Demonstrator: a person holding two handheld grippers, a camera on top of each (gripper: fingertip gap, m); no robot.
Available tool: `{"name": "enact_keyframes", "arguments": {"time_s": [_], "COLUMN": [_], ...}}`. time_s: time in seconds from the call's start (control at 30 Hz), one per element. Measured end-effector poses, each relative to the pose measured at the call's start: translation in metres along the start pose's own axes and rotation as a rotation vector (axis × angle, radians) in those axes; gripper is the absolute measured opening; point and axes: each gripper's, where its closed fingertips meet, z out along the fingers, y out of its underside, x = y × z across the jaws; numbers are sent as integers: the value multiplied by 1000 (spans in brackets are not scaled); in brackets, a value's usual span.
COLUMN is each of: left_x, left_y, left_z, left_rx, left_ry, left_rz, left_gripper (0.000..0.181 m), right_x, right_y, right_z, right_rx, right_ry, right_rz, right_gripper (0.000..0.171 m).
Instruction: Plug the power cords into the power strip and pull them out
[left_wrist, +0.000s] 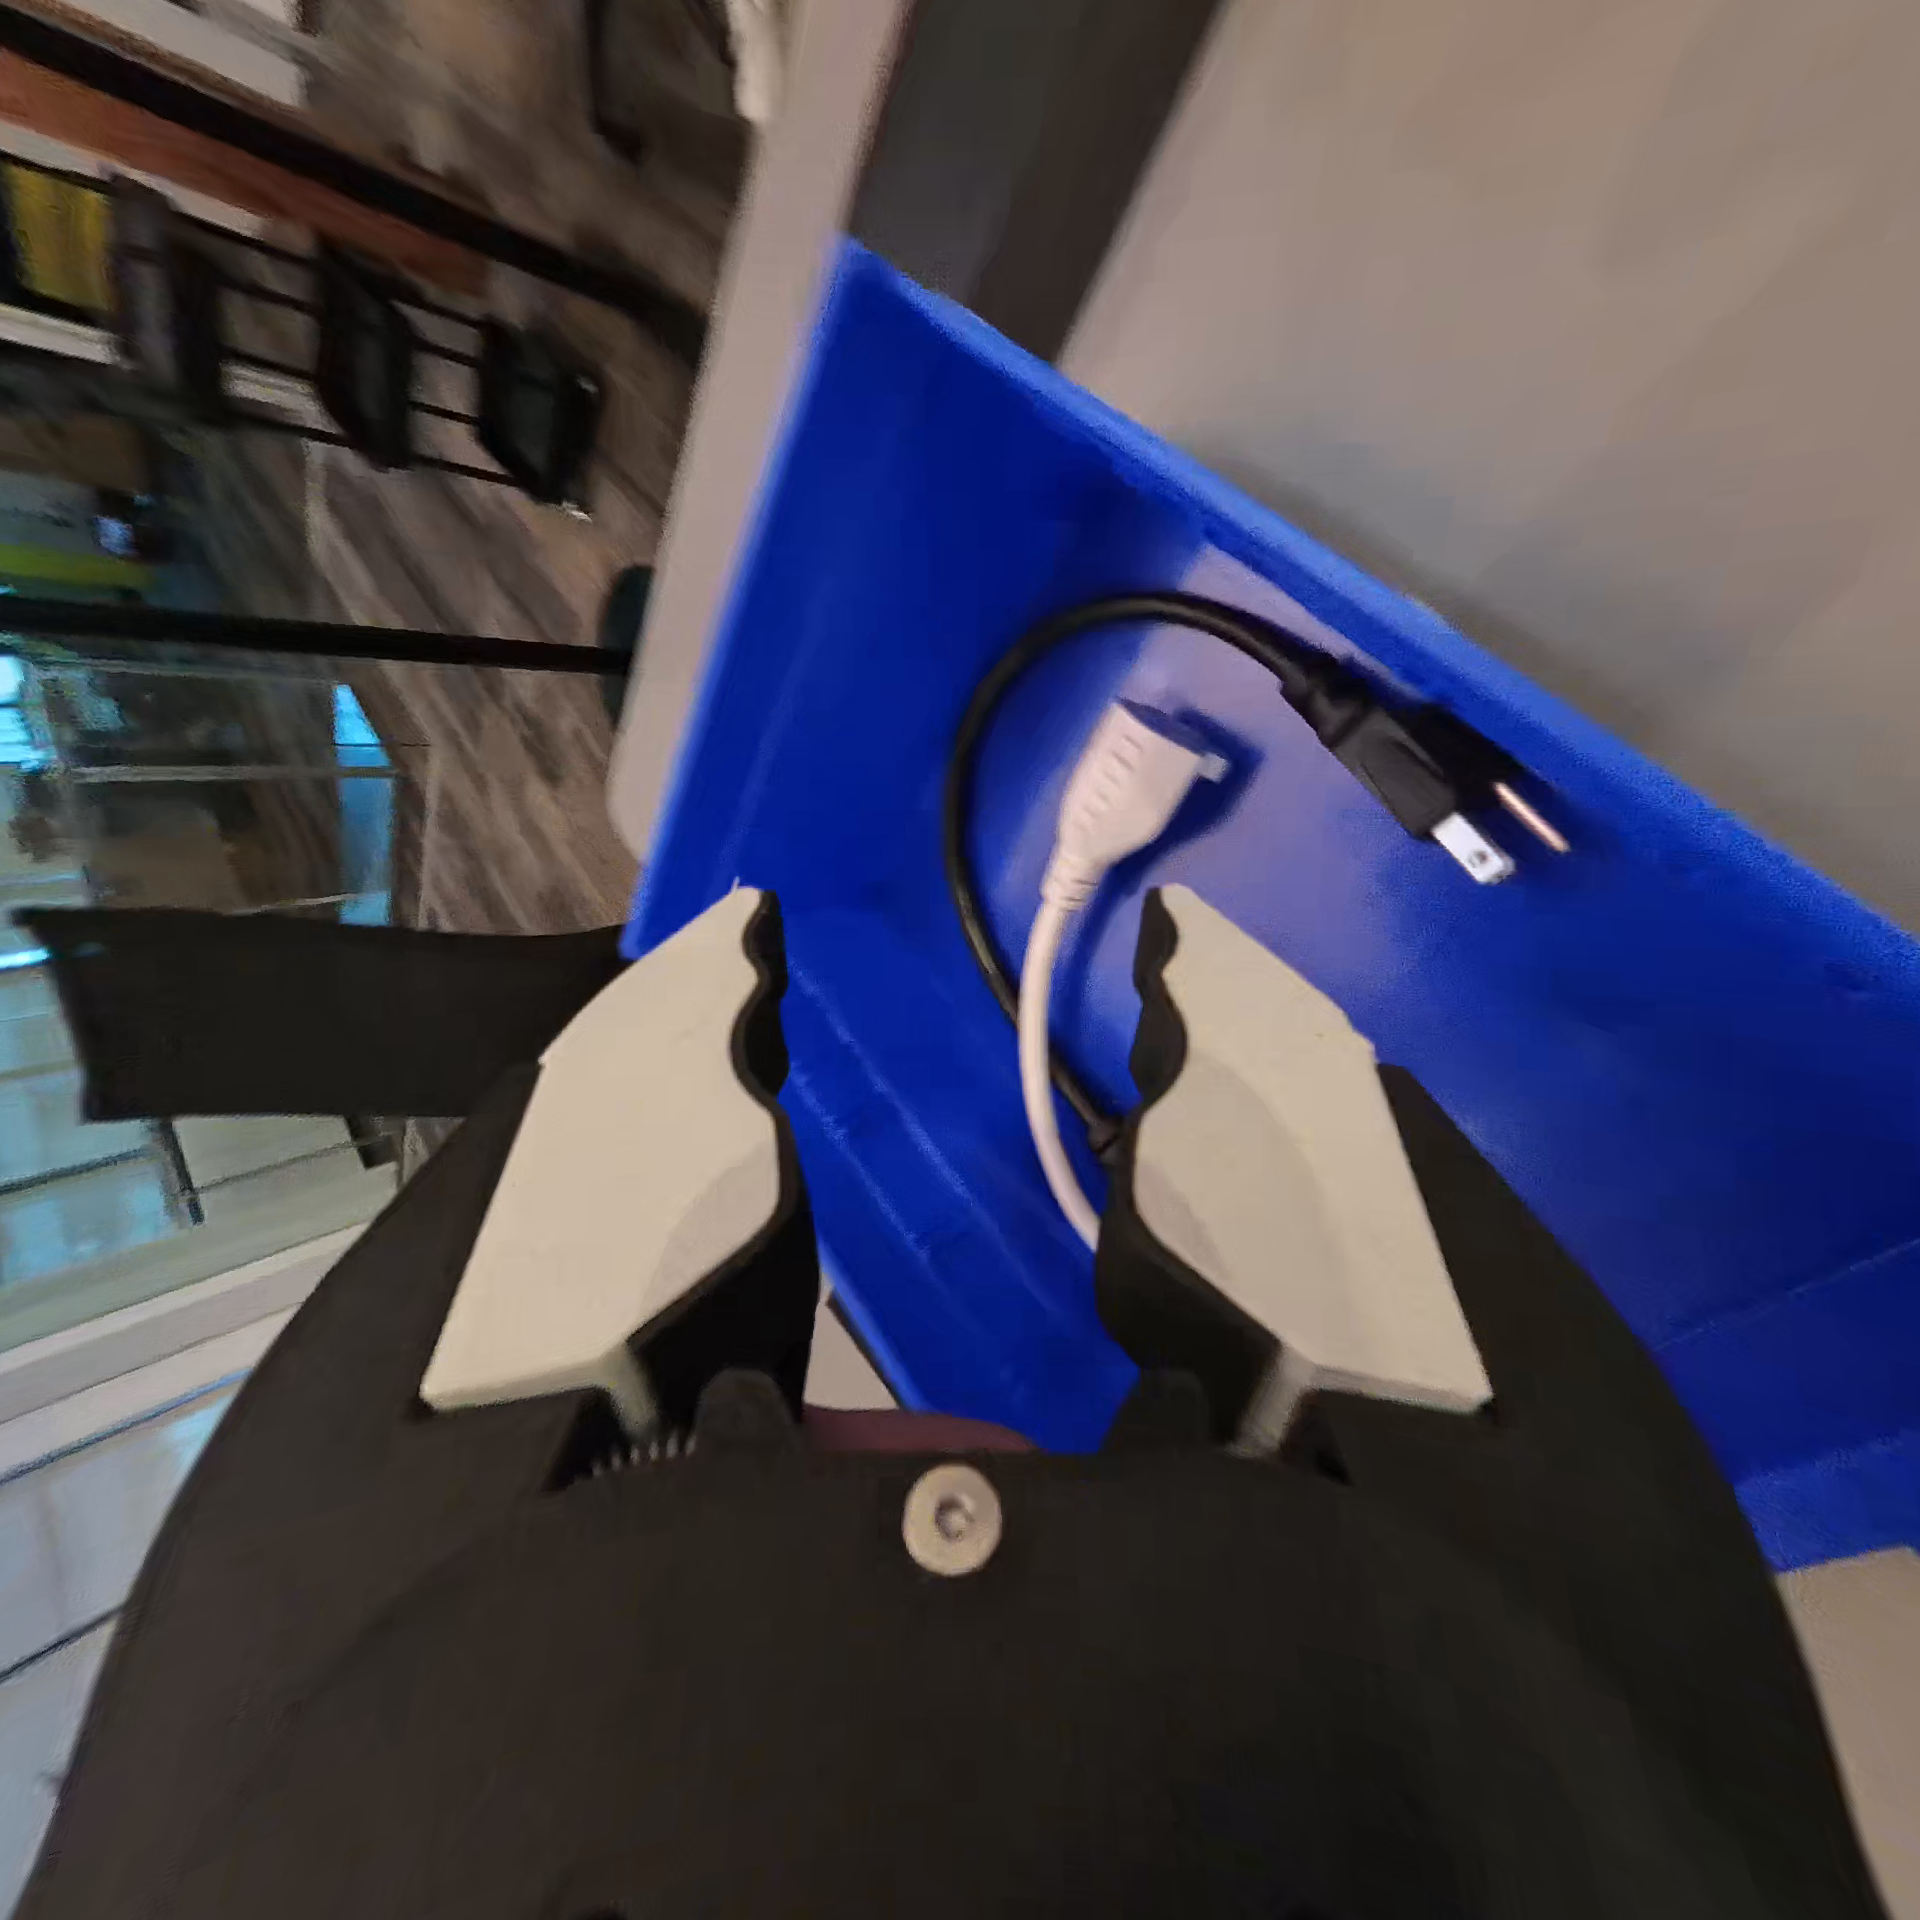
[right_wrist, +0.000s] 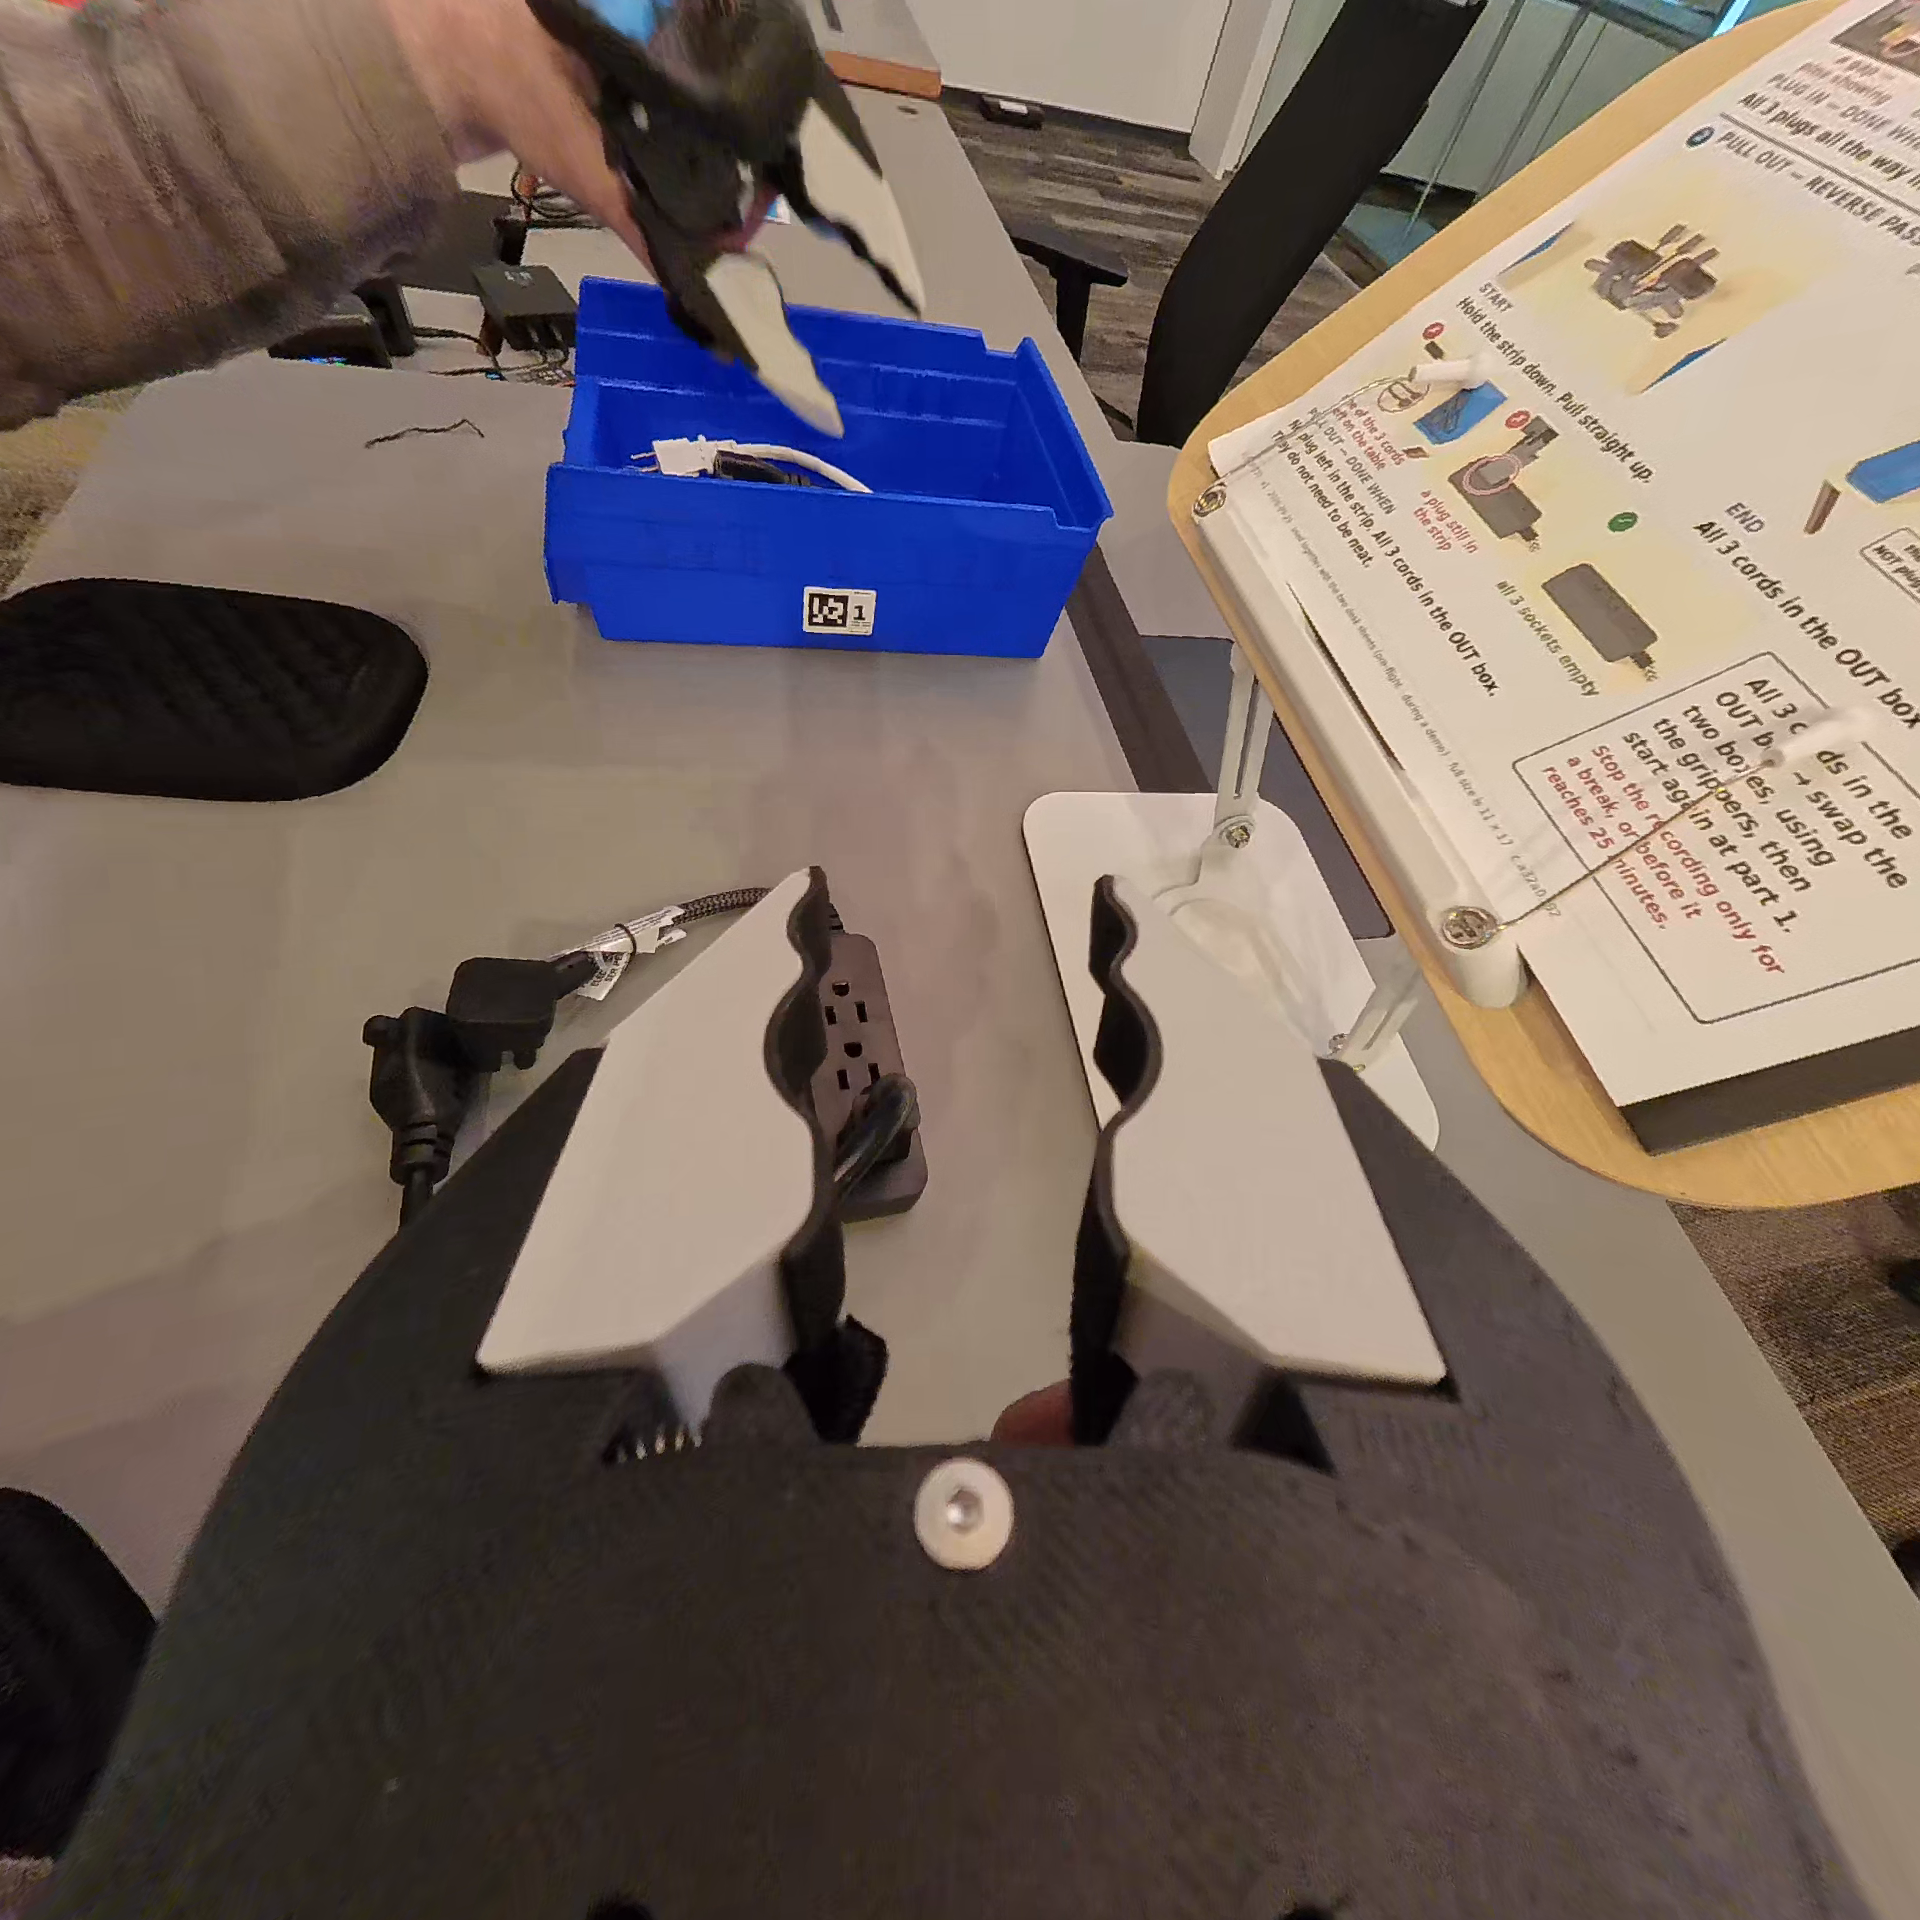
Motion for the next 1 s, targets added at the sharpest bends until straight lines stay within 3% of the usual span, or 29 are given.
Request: {"name": "enact_keyframes", "arguments": {"time_s": [0.3, 0.47, 0.73, 1.0], "left_x": [45, 53, 34, -30], "left_y": [13, 16, 14, 10], "left_z": [80, 100, 83, 11], "left_rx": [-47, -72, -12, 185], "left_ry": [197, 271, 195, -20], "left_rz": [70, 62, 18, -166], "left_gripper": [64, 41, 33, 31], "right_x": [-1, 2, 8, 4], "right_y": [5, 11, 11, 4], "right_z": [6, 7, 0, 4], "right_rx": [-18, -22, 3, 18], "right_ry": [-12, -17, -3, -8], "right_rz": [-1, 10, 24, 3], "right_gripper": [47, 48, 48, 47]}}
